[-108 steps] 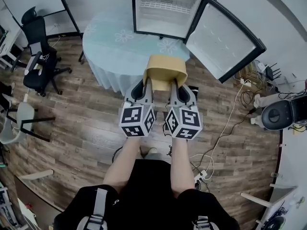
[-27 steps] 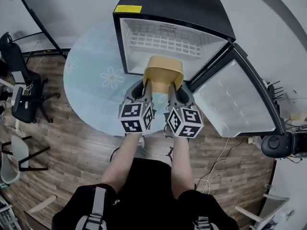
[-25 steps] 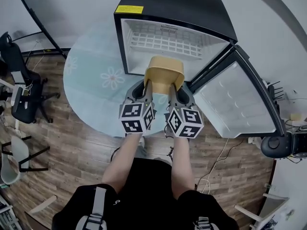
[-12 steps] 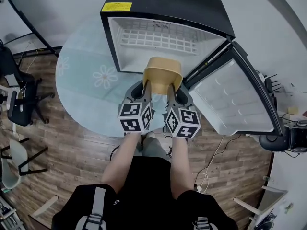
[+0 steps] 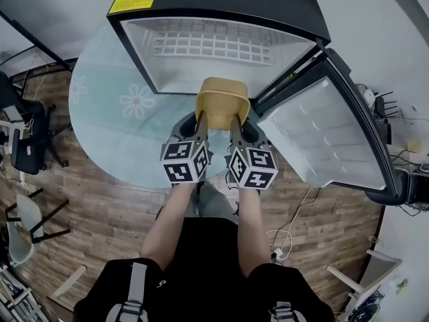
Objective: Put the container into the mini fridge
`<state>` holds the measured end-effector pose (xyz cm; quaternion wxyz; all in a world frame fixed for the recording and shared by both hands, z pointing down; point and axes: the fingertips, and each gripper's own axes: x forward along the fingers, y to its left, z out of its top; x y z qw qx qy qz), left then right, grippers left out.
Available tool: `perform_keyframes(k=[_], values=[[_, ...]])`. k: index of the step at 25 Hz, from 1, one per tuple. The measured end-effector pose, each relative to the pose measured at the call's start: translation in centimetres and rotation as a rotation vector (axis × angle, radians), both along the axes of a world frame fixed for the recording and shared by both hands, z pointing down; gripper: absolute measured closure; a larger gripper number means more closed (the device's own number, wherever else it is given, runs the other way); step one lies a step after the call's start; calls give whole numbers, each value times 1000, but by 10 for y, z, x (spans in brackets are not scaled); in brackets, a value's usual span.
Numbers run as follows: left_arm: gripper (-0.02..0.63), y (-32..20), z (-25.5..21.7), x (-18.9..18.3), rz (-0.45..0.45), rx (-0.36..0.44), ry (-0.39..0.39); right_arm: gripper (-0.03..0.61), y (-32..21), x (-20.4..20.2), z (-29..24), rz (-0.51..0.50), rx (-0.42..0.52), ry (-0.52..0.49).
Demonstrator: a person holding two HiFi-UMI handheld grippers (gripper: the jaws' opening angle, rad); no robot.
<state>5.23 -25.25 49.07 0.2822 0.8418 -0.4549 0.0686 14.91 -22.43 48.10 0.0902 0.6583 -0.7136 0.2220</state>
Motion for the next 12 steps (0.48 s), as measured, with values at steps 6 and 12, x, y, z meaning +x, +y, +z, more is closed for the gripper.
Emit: perform_keyframes(k=[6,12], values=[[589,-14,20,2,-8,-44,-3,538,-15,2,20,-6,-43,-9],[589,-31,47,0,-31,-110,-5,535,-33,1,47,-29,-96,-39]])
